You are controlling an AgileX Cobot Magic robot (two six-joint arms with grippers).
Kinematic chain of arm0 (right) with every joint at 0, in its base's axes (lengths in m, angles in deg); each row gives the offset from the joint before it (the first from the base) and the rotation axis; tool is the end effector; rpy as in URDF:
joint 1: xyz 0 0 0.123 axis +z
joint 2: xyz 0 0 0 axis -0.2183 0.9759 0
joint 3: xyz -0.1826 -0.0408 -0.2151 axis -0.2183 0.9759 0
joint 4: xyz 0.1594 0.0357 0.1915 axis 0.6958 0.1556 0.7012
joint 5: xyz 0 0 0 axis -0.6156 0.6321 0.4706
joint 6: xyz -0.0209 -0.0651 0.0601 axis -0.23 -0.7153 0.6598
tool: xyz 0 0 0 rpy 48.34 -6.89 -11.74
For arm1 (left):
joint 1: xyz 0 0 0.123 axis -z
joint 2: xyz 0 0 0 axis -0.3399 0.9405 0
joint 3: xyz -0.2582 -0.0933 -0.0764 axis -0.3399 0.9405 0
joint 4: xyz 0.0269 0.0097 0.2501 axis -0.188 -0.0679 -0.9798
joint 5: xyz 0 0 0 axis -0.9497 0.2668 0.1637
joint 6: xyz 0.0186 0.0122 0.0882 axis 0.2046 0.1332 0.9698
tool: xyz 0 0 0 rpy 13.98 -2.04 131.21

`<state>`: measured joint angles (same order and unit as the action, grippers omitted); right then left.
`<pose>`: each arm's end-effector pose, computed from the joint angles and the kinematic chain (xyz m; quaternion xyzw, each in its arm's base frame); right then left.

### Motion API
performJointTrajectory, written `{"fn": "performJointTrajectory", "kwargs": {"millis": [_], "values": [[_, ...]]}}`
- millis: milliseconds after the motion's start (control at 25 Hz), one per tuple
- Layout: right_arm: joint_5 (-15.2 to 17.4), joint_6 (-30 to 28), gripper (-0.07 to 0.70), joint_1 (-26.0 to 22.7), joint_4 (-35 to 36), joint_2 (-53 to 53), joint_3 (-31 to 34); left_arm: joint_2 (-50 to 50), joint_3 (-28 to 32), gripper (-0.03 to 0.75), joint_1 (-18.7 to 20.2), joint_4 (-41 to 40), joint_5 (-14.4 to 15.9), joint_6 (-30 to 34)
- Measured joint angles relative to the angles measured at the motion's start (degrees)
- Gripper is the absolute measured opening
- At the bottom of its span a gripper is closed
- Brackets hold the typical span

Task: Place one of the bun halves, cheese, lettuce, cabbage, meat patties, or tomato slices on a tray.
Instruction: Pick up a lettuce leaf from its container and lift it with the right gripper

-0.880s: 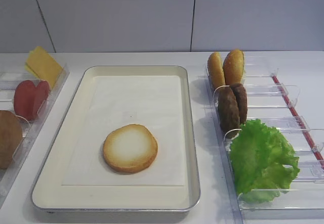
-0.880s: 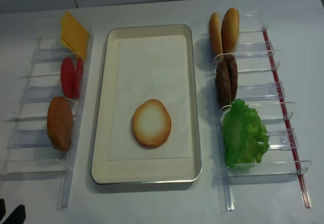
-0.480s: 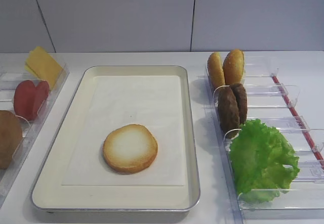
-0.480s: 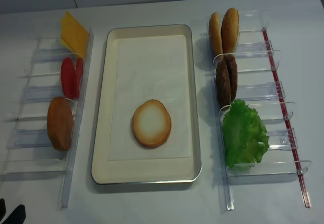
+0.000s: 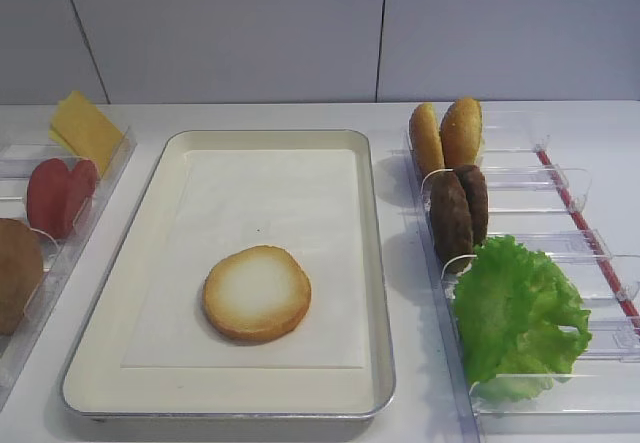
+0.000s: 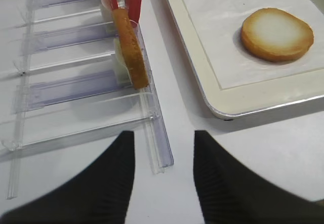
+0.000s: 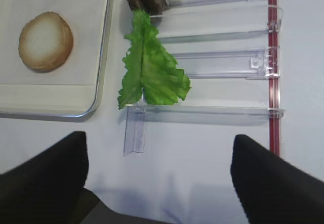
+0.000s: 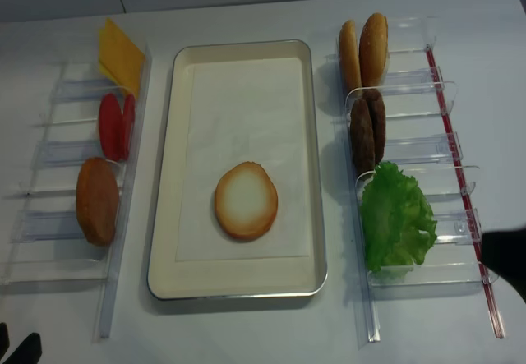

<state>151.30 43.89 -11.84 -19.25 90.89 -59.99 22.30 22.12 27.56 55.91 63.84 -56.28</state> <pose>0.0716 0.0336 0.3222 0.0157 0.9450 0.1972 0.2603 -0.0120 0.0003 0.2646 0.0599 0.8796 -0.0396 0.4702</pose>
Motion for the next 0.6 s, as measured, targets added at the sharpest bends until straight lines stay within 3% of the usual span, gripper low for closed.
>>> {"fn": "performJointTrajectory", "kwargs": {"millis": [320, 600], "values": [[-1.16, -1.85, 0.589, 0.85, 7.60, 22.42, -3.11, 0.00, 0.00, 0.267, 0.00, 0.00, 0.01, 0.00], [-2.33, 1.83, 0.538, 12.15, 6.00, 32.61, -7.93, 0.00, 0.00, 0.267, 0.00, 0.00, -0.02, 0.00]]}}
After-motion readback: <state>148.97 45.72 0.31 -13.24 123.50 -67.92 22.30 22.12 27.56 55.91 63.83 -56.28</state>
